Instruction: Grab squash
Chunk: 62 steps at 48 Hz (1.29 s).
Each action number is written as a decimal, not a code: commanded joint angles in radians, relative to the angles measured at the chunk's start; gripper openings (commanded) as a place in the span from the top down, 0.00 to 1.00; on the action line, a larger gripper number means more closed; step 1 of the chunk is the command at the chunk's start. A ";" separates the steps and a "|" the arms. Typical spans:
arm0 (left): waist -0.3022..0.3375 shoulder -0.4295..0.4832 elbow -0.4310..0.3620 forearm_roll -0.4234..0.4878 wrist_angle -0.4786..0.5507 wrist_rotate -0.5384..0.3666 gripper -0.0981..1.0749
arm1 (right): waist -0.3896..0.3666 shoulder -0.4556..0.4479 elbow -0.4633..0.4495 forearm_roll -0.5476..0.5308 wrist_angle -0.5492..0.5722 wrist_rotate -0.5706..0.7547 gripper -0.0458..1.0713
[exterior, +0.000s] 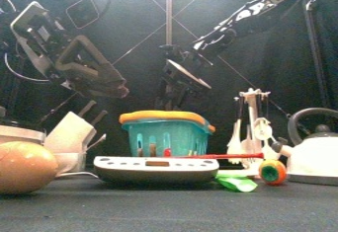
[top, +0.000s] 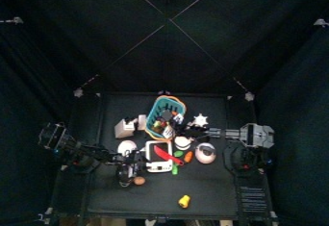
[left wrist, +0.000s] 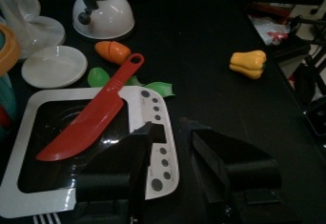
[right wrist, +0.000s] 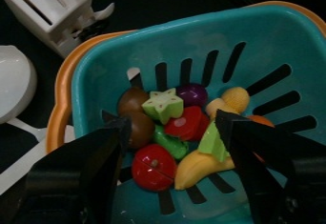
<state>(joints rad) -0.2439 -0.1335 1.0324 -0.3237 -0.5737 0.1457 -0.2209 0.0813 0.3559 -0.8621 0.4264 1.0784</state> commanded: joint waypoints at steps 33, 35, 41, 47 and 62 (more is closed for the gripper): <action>0.000 -0.012 -0.020 -0.012 -0.005 -0.003 0.30 | 0.802 -0.183 0.215 0.094 0.117 0.015 0.07; 0.000 -0.012 -0.018 -0.012 -0.005 -0.005 0.30 | 0.830 -0.164 0.202 0.130 0.117 0.014 0.07; 0.000 -0.011 -0.020 -0.012 -0.005 -0.006 0.30 | 0.881 -0.104 0.167 0.255 0.123 0.000 0.07; 0.000 -0.011 -0.023 -0.026 -0.006 -0.005 0.30 | 0.910 -0.061 0.135 0.339 0.138 -0.003 0.07; 0.003 -0.008 -0.025 -0.075 -0.005 -0.005 0.30 | 0.937 0.006 0.106 0.324 0.135 -0.003 0.07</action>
<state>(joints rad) -0.2439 -0.1350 1.0308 -0.3912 -0.5752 0.1396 0.7118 0.0890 0.4893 -0.5354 0.5706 1.0753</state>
